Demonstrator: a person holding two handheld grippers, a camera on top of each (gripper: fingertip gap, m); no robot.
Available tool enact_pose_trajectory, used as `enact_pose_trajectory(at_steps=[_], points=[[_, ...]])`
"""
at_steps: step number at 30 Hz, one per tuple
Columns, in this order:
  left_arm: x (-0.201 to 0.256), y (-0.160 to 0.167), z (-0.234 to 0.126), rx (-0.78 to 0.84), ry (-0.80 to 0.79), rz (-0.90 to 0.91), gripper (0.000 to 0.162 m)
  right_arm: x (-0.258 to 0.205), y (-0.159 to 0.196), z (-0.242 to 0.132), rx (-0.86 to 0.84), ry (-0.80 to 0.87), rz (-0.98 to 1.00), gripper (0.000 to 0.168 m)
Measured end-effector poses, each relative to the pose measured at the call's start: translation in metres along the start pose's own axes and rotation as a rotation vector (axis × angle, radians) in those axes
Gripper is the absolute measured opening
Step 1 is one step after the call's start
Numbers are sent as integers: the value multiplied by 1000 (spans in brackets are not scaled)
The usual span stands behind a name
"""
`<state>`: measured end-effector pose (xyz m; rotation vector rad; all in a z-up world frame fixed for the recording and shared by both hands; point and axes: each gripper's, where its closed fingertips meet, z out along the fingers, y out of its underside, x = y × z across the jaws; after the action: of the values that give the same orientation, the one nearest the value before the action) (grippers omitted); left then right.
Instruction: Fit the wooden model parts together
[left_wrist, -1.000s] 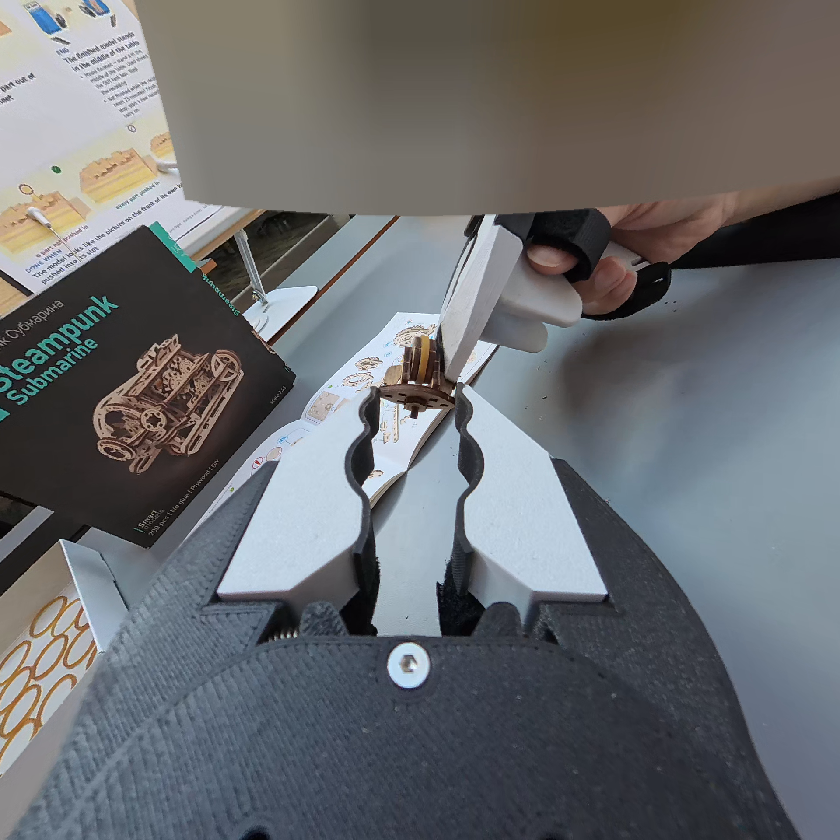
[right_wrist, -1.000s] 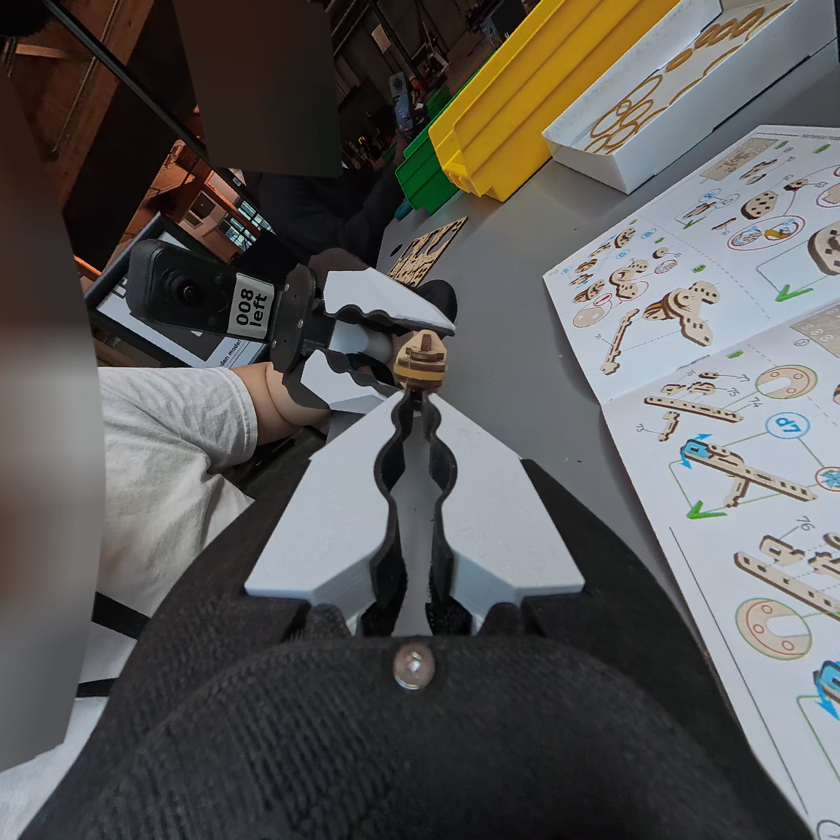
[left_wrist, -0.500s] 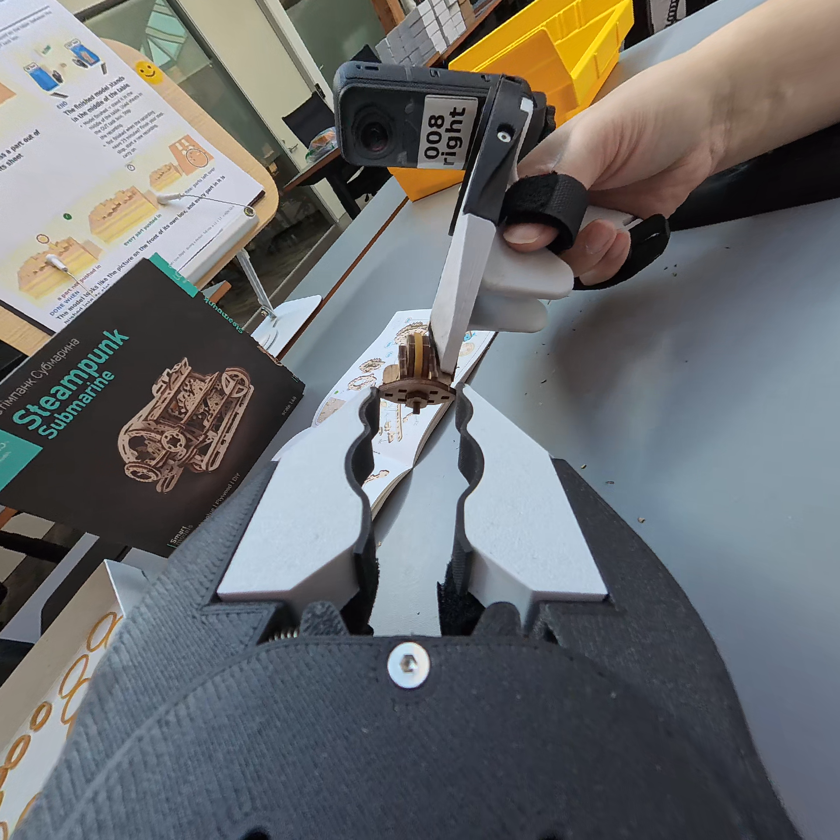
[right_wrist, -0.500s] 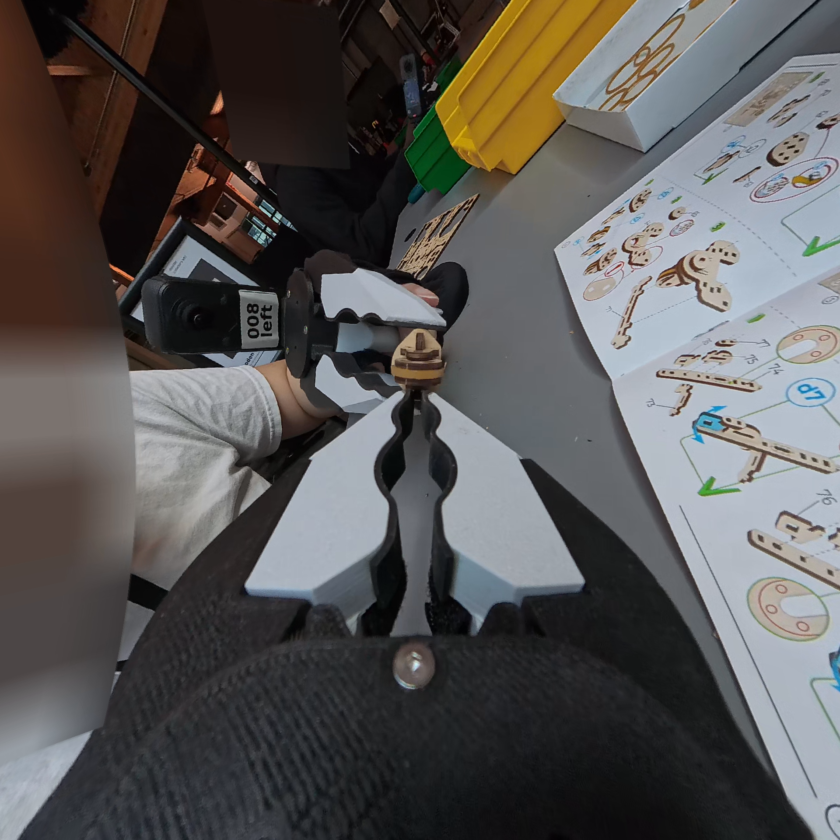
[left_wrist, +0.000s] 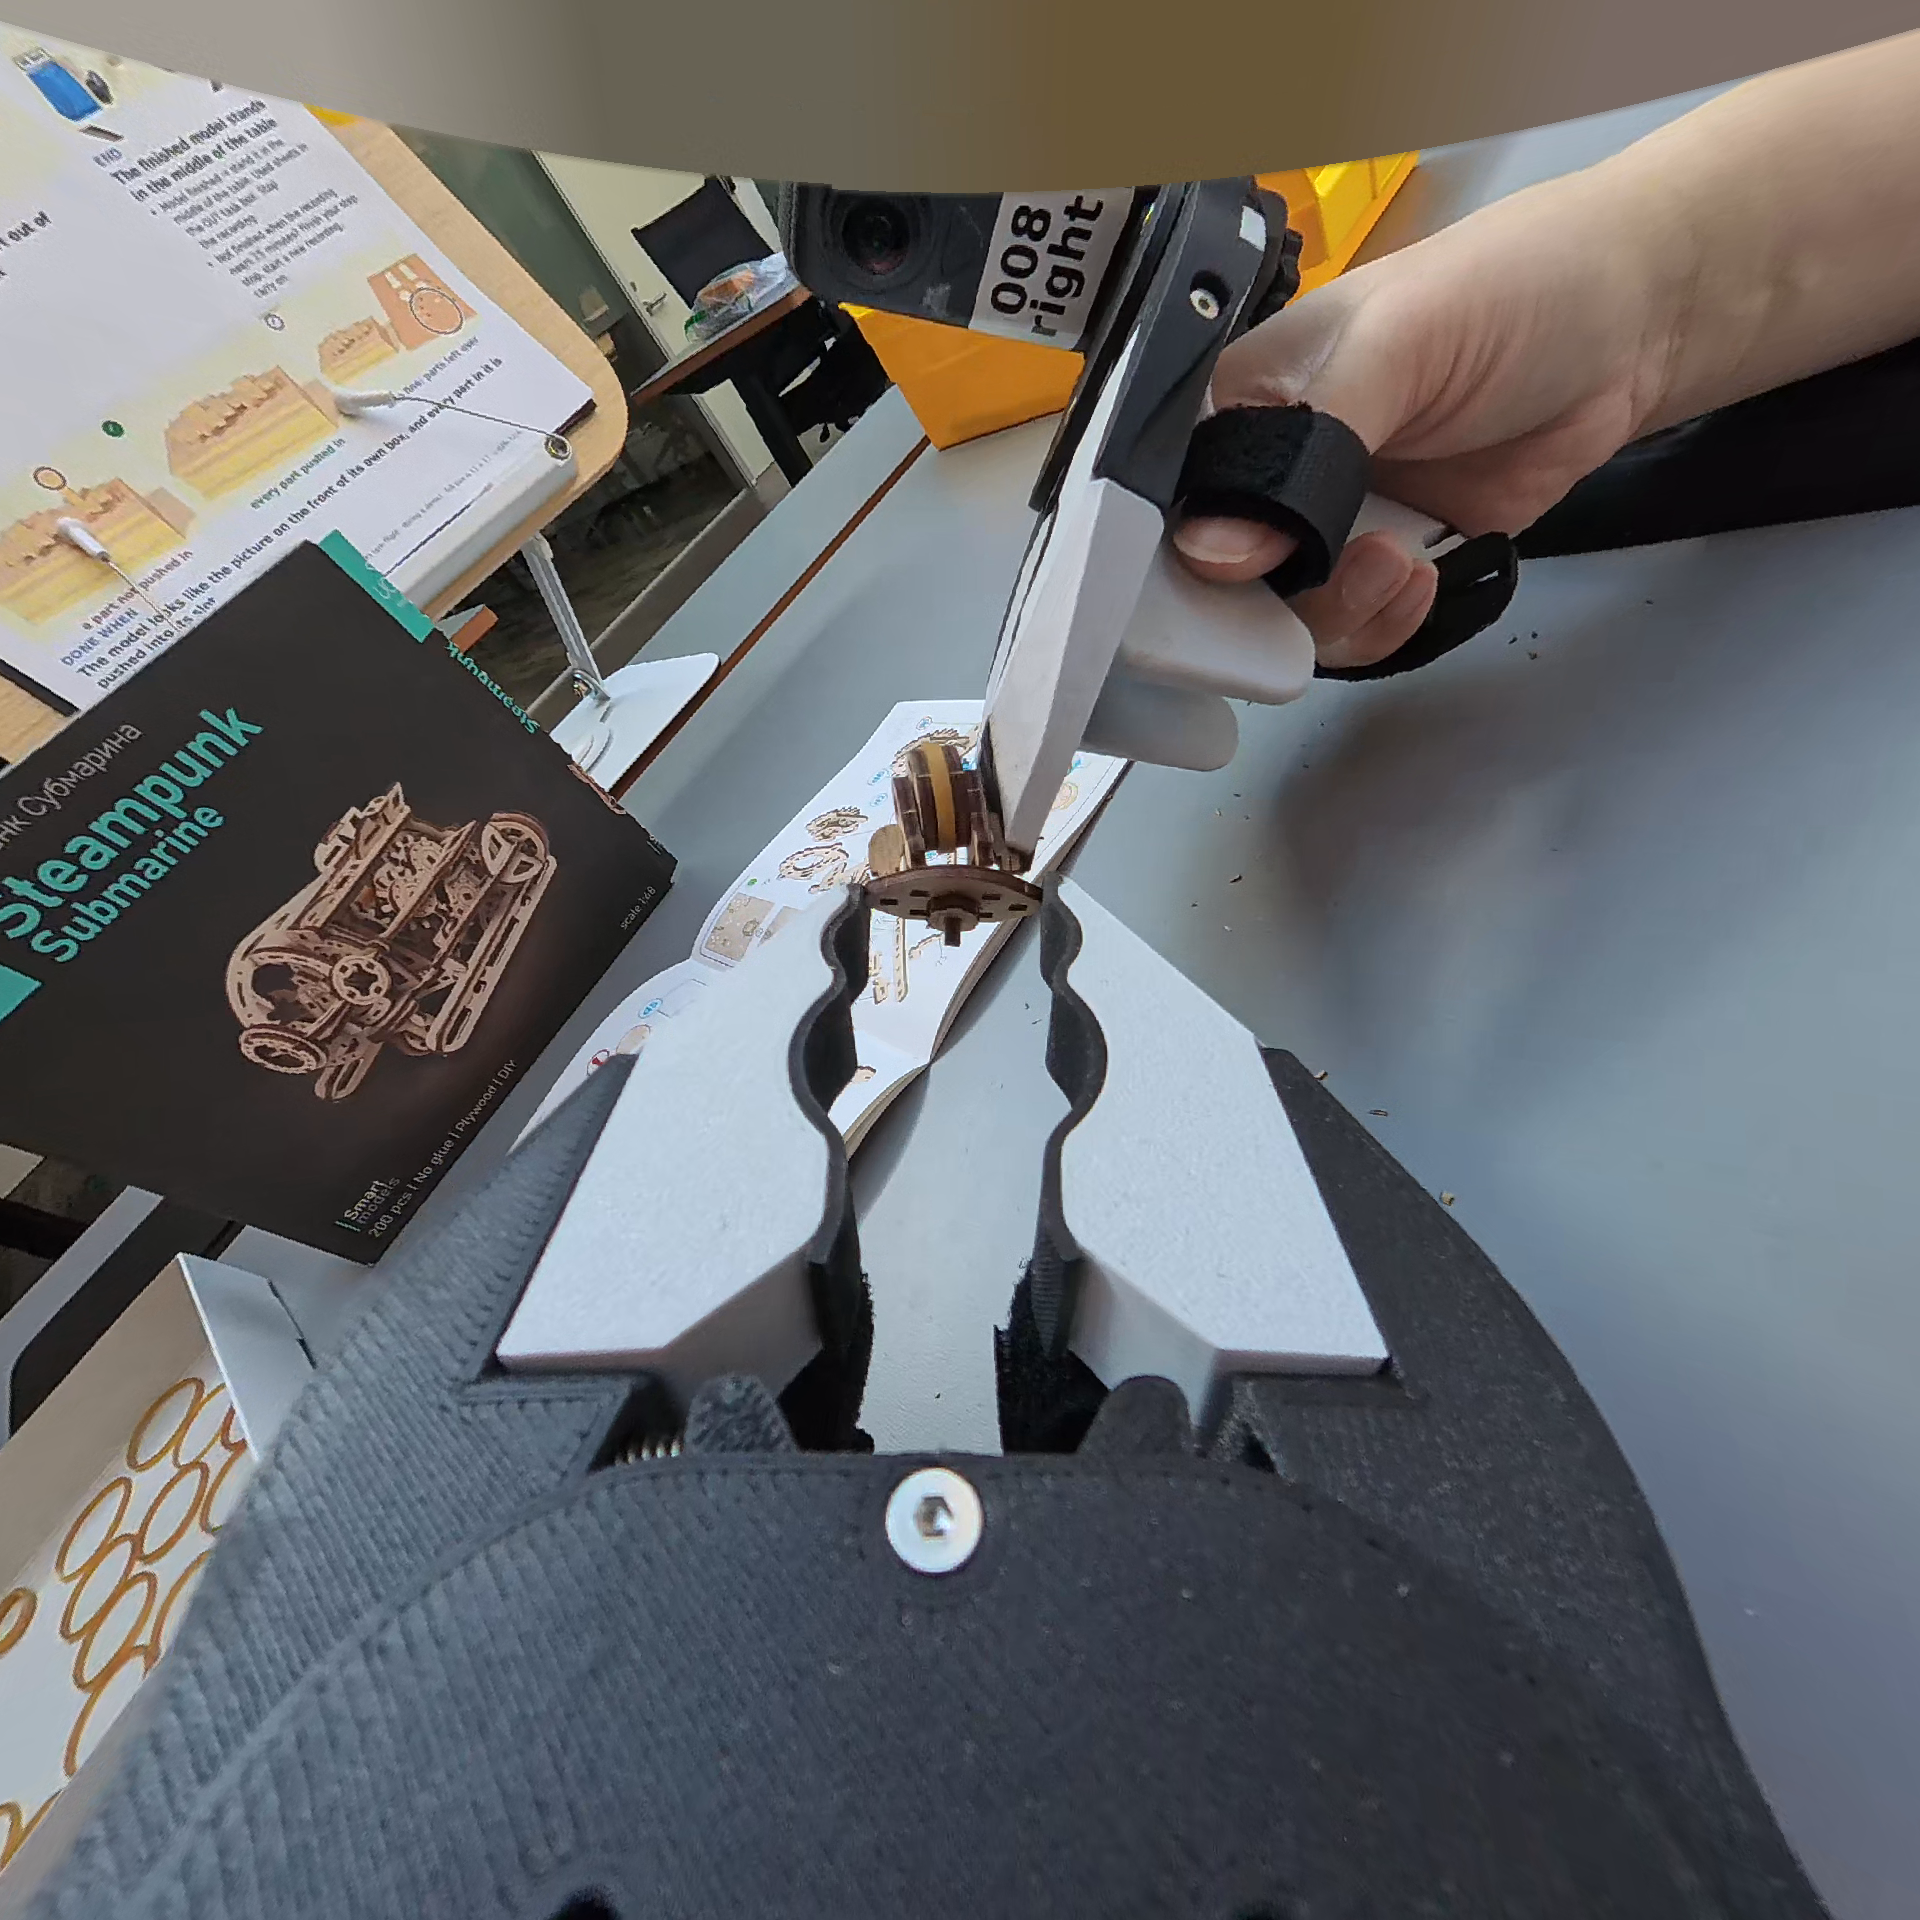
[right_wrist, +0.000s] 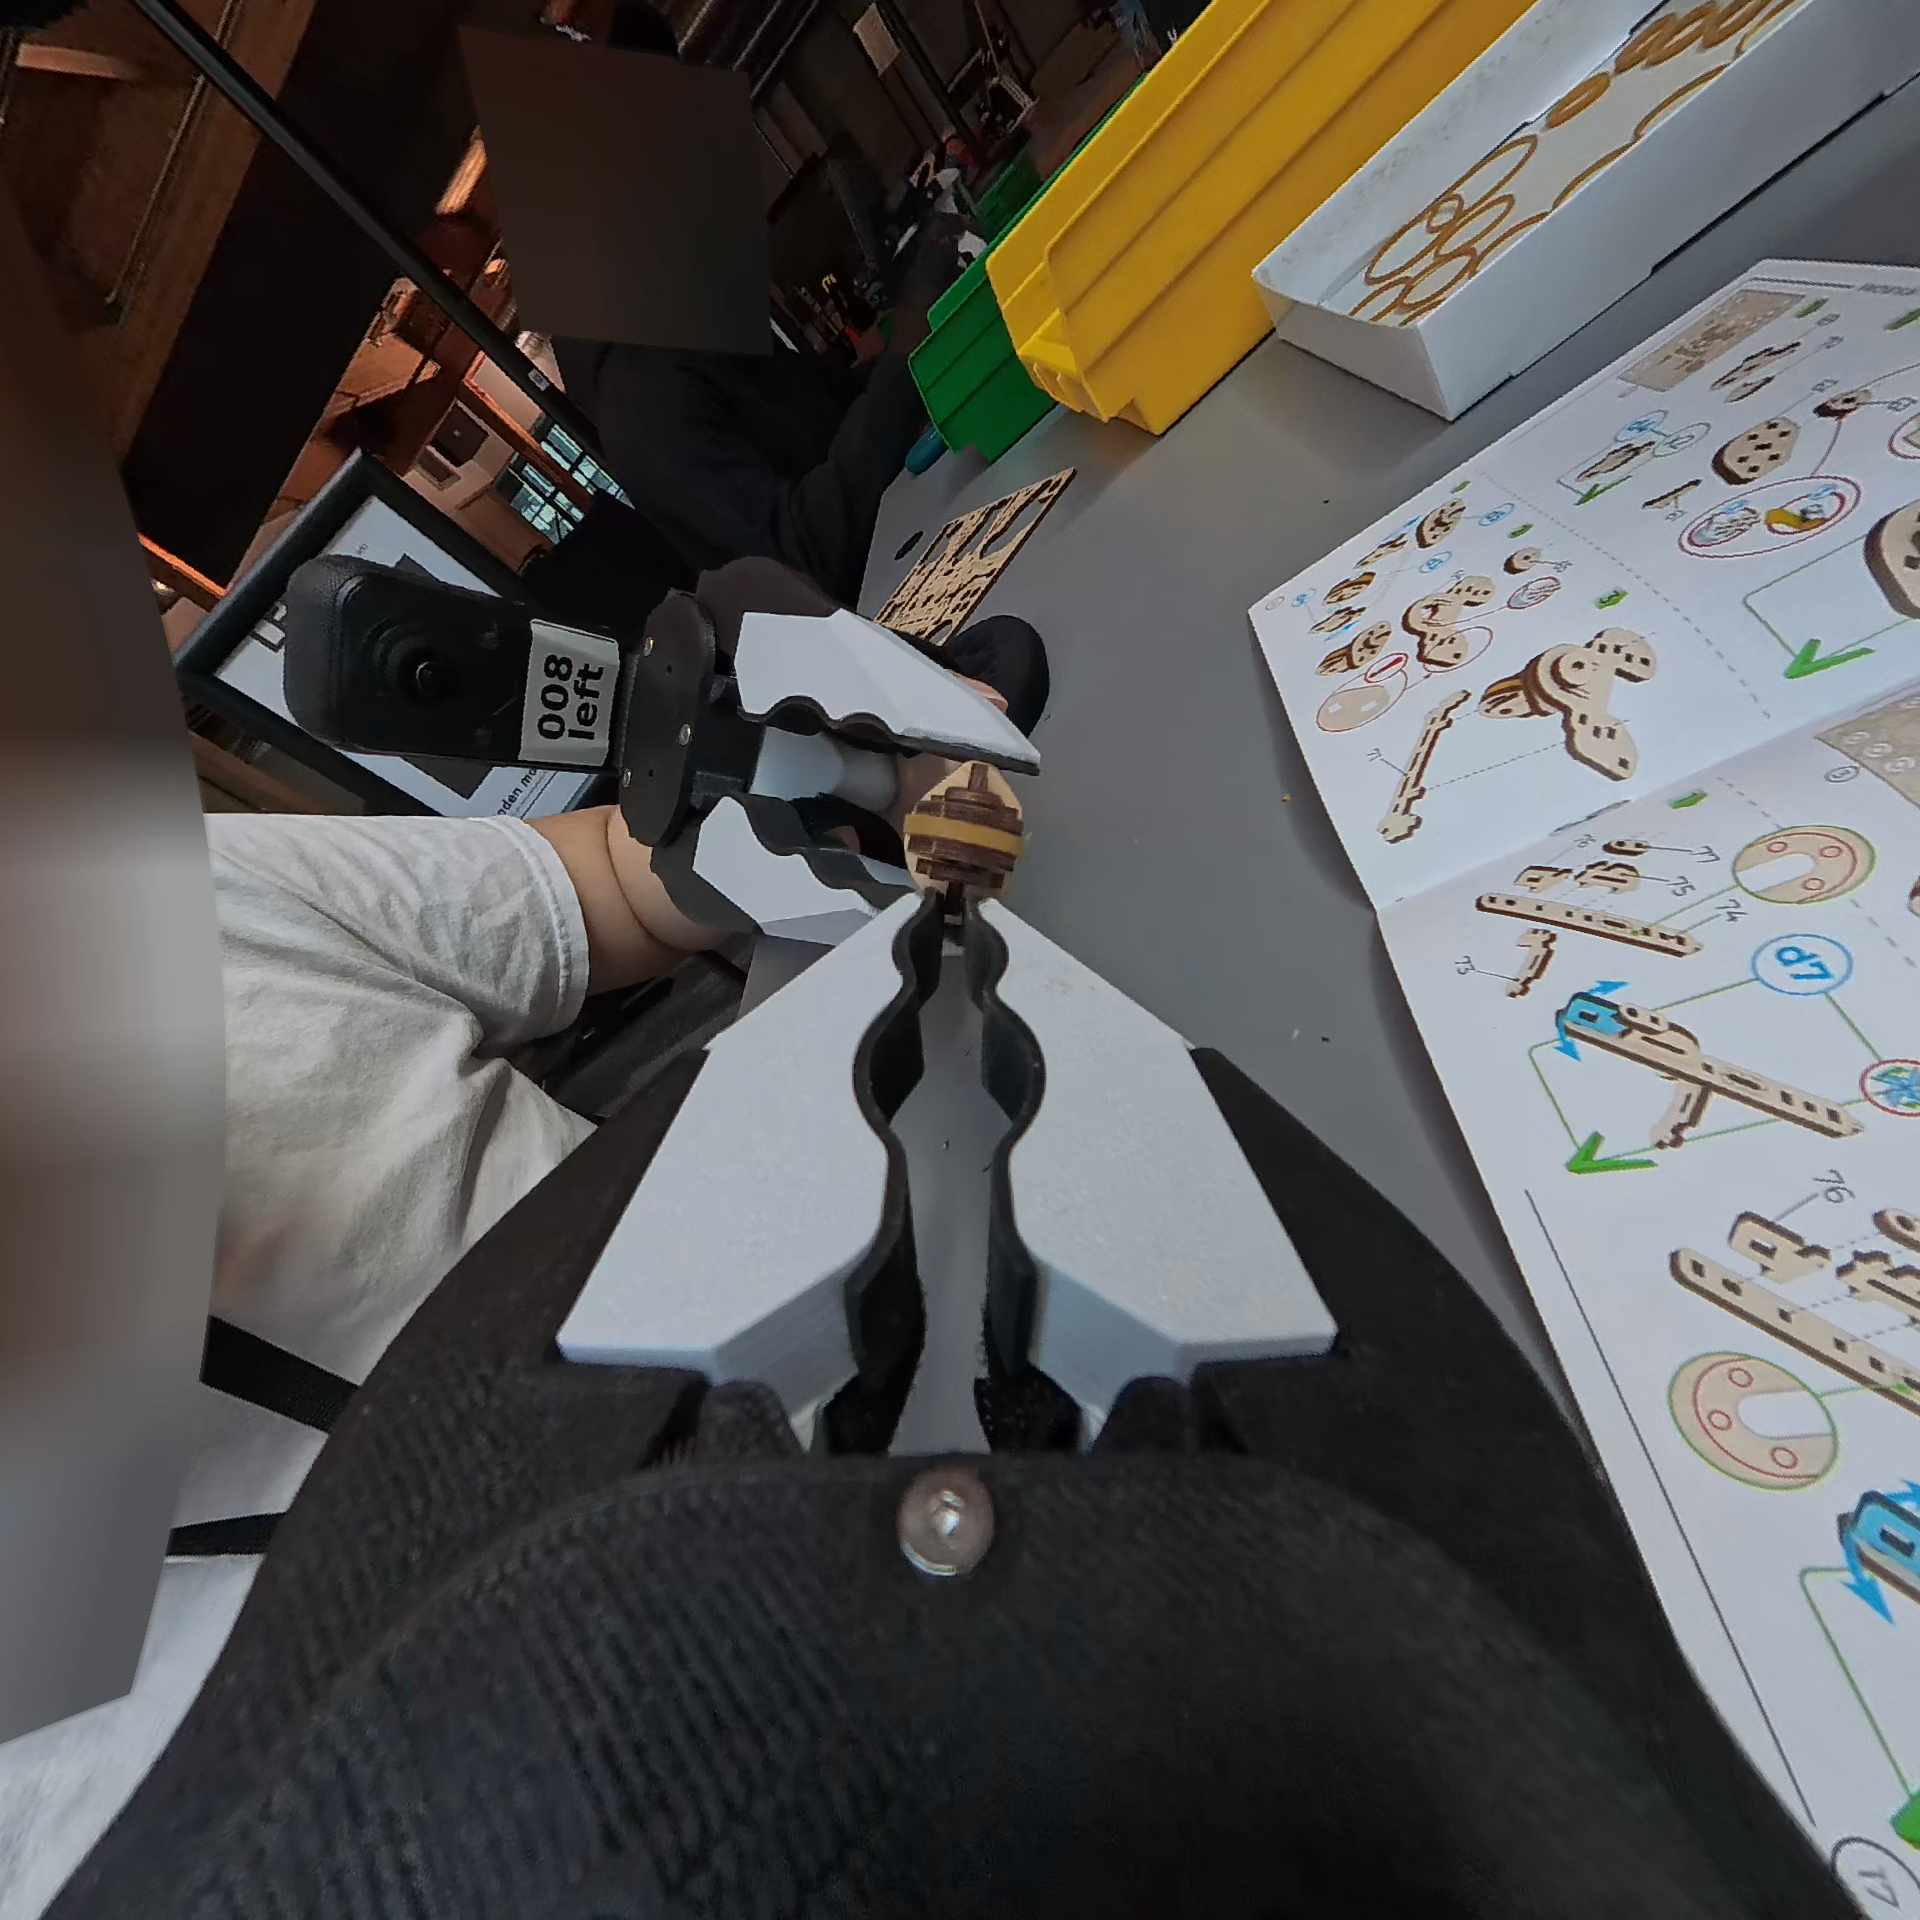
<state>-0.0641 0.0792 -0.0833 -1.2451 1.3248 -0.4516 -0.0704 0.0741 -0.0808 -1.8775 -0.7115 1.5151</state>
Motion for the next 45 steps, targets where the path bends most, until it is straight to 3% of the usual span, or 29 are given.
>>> enact_pose_trajectory(at_steps=[16, 26, 45], points=[[-2, -6, -1, 39, -7, -27, 31, -4, -1, 0, 3, -36, 3, 1], [-5, -16, -5, 90, -37, 2, 31, -12, -6, 0, 59, -105, 110, 0], [-9, -28, -11, 131, -192, 256, 31, -21, -13, -1, 80, -54, -22, 1]])
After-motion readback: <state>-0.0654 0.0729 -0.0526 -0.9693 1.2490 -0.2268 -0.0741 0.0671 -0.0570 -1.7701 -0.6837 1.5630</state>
